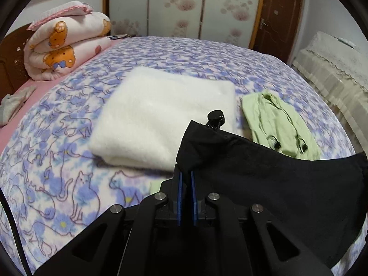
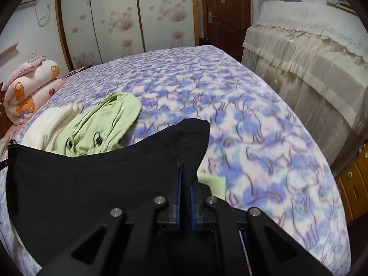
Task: Fold large clothes
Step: 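Carry the hem up toward the green hood with both tools, then lay the hem down near the hood and open both tools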
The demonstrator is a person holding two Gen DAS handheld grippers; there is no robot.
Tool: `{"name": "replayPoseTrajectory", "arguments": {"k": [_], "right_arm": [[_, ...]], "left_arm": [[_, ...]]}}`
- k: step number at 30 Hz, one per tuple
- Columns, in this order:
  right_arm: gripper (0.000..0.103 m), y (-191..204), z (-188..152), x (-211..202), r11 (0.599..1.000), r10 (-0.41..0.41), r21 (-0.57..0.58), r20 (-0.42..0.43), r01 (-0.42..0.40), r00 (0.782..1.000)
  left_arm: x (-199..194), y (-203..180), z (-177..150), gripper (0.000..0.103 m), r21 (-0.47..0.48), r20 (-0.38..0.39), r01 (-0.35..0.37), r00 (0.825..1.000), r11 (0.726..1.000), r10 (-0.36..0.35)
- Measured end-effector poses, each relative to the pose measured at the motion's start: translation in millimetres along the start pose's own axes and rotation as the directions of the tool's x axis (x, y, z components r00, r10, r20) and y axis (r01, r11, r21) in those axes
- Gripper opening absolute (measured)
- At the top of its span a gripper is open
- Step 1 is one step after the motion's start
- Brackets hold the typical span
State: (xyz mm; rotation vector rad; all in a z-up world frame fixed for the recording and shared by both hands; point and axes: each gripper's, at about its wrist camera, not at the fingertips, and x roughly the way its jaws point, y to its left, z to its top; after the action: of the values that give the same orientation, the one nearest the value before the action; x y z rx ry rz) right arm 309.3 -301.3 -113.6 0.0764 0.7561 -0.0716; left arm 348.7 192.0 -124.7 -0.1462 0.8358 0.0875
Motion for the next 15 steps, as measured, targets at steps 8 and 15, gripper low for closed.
{"name": "replayPoseTrajectory", "arguments": {"k": [8,15], "right_arm": [[0.005,-11,-9,77,0.988,-0.151,0.021,-0.143,0.155,0.978],[0.005,-34,-26,88,0.969,-0.217,0.071,-0.203,0.235,0.955]], "left_arm": [[59,17,-24,0.005,-0.068,-0.101,-0.083,0.992,0.994,0.076],[83,15,-36,0.022,-0.061,-0.163,-0.125,0.98,0.99,0.114]]}}
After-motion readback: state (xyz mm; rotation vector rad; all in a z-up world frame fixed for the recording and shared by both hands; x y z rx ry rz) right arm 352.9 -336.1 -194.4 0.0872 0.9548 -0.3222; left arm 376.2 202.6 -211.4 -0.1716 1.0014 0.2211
